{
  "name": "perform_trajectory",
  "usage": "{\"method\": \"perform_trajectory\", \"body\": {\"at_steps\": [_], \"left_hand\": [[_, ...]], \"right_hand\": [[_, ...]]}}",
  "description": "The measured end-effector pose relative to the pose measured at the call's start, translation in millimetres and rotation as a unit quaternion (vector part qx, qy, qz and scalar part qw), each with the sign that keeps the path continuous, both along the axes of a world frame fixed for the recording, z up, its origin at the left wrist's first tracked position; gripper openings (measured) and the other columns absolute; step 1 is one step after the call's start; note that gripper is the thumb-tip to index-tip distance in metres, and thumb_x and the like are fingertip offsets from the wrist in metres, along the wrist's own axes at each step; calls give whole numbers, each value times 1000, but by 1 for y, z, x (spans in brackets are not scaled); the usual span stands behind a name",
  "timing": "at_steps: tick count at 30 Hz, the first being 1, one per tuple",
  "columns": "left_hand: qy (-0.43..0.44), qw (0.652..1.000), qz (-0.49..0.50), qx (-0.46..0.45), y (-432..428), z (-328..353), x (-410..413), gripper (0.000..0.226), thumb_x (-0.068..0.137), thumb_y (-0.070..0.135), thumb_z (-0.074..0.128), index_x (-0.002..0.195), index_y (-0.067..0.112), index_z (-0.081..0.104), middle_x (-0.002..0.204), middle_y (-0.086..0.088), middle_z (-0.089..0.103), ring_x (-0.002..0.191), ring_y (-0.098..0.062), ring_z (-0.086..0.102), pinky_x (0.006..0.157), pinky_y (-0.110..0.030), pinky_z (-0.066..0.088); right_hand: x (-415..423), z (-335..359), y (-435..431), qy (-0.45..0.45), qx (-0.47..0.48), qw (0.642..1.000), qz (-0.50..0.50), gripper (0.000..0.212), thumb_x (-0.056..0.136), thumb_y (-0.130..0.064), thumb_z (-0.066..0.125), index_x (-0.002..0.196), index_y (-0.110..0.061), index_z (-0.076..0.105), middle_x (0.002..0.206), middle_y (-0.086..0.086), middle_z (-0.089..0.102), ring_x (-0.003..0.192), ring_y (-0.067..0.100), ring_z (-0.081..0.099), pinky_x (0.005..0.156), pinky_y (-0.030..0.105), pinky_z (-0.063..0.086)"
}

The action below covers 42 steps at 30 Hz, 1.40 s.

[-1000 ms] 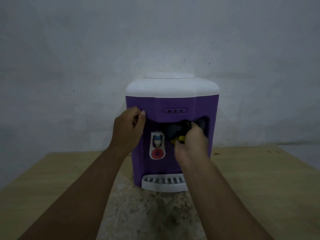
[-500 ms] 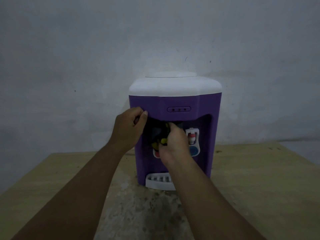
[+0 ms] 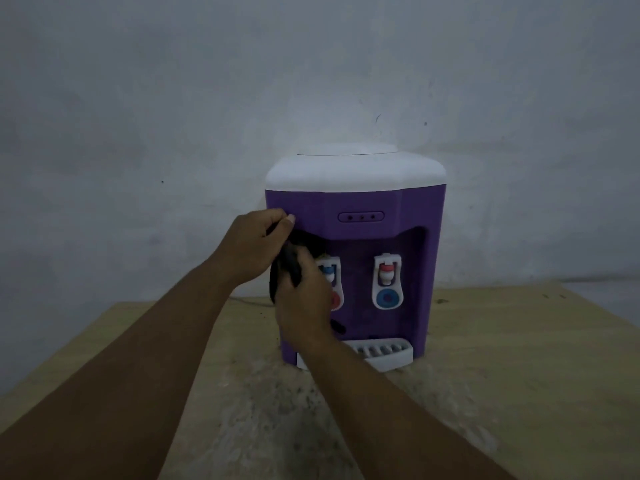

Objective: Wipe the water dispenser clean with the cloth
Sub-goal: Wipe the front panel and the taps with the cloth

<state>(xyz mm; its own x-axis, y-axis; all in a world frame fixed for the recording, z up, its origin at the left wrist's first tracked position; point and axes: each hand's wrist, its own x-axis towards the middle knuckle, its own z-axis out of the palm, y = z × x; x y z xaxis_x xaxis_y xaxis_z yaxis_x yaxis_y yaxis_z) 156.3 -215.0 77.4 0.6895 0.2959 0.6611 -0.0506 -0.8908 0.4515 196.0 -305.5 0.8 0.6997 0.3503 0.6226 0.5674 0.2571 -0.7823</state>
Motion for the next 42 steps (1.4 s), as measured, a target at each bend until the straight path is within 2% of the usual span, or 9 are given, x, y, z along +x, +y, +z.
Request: {"method": "perform_trajectory", "body": {"at_steps": [5,9,15,21,26,30,33,39,42], "left_hand": [[12,999,-6,31,4,-9,-5,41,101,29,47,61,22,45,58,6,47,51,-3,44,51,-14,33],[-7,1000,25,-1,16,-26,-6,35,100,32,48,70,15,52,63,5,50,55,-3,44,53,-17,34],[-29,998,62,-17,25,-36,1,37,94,40,58,77,7,54,65,1,54,56,-6,45,51,-10,37],[-30,996,74,29,24,-36,2,41,96,37,57,67,9,51,57,4,47,52,-4,42,51,-11,34],[-50,994,79,53,24,-42,5,45,97,35,56,62,8,52,54,4,47,49,-3,41,51,-11,33],[-50,992,97,63,23,-47,5,46,98,37,53,65,6,62,62,-4,60,57,-13,54,55,-12,36],[-58,991,112,53,18,-48,5,43,98,38,53,66,11,64,65,0,62,56,-5,52,57,-7,37],[-54,987,152,-5,2,-58,1,35,96,39,55,75,13,61,72,1,59,66,-12,54,59,-21,35],[-66,985,153,-55,-24,-87,-5,30,97,36,54,72,20,54,66,7,54,60,-5,50,53,-14,33]], "right_hand": [[7,-47,23,-178,-105,978,-39,51,92,0,49,138,-21,53,160,7,22,141,27,34,107,40,44],[15,-72,9,-227,-226,943,-88,50,97,-6,49,143,-23,47,161,12,16,128,35,49,94,43,53],[8,-96,-9,-206,-426,878,-64,52,101,-11,40,149,-29,34,158,14,17,115,34,55,93,39,48],[2,-63,10,-199,-304,922,-134,38,96,-7,49,133,-13,54,133,18,43,106,35,55,82,40,51],[10,-78,4,-199,-320,922,-88,40,95,-9,47,134,-17,51,124,4,43,101,25,51,77,34,50],[19,-99,-5,-241,-416,876,-43,41,94,-5,46,132,-18,52,129,12,43,97,31,54,78,40,51],[28,-101,-14,-172,-402,899,24,26,90,-13,52,114,-19,58,110,7,50,85,27,54,74,45,48],[52,-103,-53,-108,-294,947,-72,36,87,-1,52,116,-18,64,108,-3,56,96,11,53,82,14,37],[58,-93,-70,13,-187,980,-64,38,93,1,49,110,-28,66,105,-15,63,98,-2,56,84,8,40]]}}
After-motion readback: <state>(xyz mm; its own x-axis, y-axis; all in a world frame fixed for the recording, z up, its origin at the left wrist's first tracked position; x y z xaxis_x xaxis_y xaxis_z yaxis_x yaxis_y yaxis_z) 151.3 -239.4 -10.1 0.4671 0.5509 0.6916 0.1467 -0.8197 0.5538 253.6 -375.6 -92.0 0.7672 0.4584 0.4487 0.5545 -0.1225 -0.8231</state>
